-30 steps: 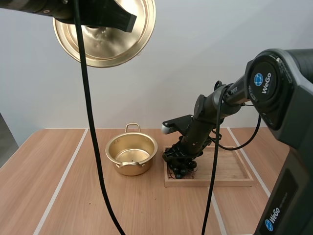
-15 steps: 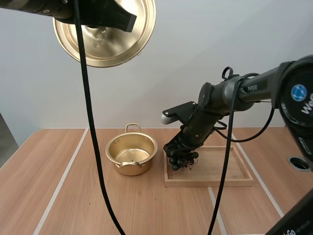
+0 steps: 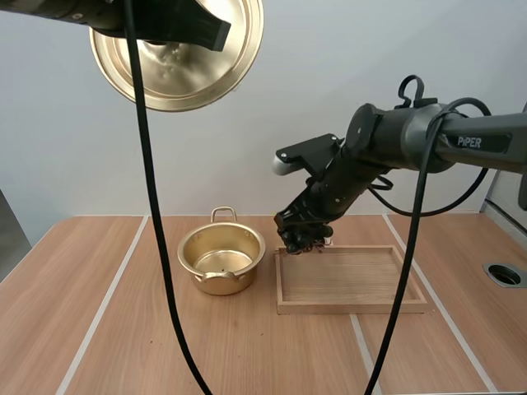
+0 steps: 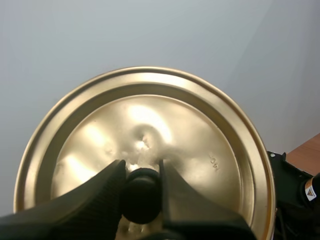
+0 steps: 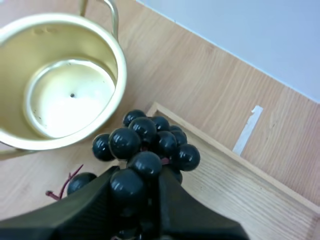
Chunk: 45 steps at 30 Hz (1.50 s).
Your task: Open the pot, put the grape inside, and close it
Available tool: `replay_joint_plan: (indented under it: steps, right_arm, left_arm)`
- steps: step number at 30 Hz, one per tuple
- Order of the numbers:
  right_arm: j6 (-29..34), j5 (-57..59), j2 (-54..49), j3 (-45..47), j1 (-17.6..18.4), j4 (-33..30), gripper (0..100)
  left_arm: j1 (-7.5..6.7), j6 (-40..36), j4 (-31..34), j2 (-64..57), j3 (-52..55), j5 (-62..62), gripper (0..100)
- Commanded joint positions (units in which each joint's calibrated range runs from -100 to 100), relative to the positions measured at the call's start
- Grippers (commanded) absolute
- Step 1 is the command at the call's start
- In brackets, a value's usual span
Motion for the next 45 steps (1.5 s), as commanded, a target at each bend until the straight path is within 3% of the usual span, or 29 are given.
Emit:
replay_joint_plan:
  steps: [1, 10, 22, 45]
  right_arm:
    - [-0.16, 5.62, -1.06, -5.88, 0.08, 3.66, 0]
    - [-1.05, 10.97, -1.06, -12.49, 1.24, 5.32, 0]
    - [-1.05, 8.24, 4.45, -12.49, 8.61, 5.43, 0]
    - [-3.16, 3.11, 18.55, -18.71, 8.94, 7.61, 0]
  left_arm:
    - [0.03, -0.45, -1.37, -0.48, -2.45, -1.56, 0]
    - [0.03, -2.68, -1.87, -0.48, -11.74, 1.85, 0]
    - [0.03, -2.68, -2.28, -0.48, -14.53, 5.30, 0]
    - [0.03, -2.68, -2.28, -0.48, -14.53, 8.53, 0]
